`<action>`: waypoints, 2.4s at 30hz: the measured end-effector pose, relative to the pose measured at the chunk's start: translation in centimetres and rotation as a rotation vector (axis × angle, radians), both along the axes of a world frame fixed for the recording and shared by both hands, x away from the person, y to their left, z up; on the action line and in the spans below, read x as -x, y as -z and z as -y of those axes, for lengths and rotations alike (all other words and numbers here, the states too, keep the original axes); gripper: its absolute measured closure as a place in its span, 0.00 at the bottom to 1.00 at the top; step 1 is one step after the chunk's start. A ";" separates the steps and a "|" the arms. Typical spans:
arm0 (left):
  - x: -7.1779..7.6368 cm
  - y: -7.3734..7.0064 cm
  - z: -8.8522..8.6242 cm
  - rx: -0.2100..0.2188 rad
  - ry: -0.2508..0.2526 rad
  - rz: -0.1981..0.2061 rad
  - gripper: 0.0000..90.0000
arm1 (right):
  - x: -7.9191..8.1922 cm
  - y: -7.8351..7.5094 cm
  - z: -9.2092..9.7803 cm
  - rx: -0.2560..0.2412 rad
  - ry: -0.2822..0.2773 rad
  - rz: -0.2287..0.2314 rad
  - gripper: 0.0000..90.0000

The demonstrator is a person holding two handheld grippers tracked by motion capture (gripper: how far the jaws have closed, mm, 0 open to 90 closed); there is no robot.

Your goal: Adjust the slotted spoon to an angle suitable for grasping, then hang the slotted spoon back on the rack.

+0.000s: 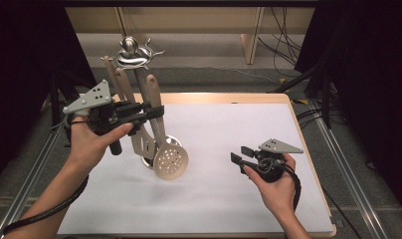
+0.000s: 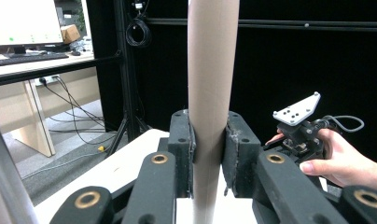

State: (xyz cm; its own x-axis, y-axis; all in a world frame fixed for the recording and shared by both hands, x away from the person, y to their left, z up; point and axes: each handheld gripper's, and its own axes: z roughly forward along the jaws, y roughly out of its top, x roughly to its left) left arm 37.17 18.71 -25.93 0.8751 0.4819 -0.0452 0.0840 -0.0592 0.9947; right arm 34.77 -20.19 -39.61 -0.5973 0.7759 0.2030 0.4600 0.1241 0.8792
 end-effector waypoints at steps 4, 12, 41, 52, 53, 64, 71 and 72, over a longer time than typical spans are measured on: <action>-0.4 0.0 -0.3 -0.004 -0.012 -0.009 0.83 | 0.2 0.0 0.0 -0.018 0.017 -0.023 0.57; -0.6 0.0 -0.4 -0.006 -0.016 -0.010 0.83 | -0.3 0.0 0.1 -0.005 0.002 0.002 0.57; -1.0 -0.2 0.3 -0.020 -0.091 -0.032 0.83 | 0.2 -0.2 0.0 -0.009 0.018 -0.028 0.57; -1.4 -0.1 0.4 -0.019 -0.111 -0.043 0.83 | 0.1 -0.3 0.0 -0.011 0.021 -0.028 0.57; -1.4 -0.1 0.4 -0.021 -0.113 -0.043 0.83 | 0.1 -0.2 0.0 -0.011 0.021 -0.029 0.57; -1.7 -0.1 0.5 -0.011 -0.135 -0.058 0.83 | 0.2 -0.2 0.0 -0.010 0.021 -0.029 0.57; -1.7 -0.1 0.5 -0.010 -0.137 -0.064 0.83 | 0.2 -0.2 0.0 -0.011 0.019 -0.035 0.57; -1.7 -0.1 0.5 -0.010 -0.137 -0.064 0.83 | 0.2 -0.2 -0.1 -0.019 0.016 -0.032 0.57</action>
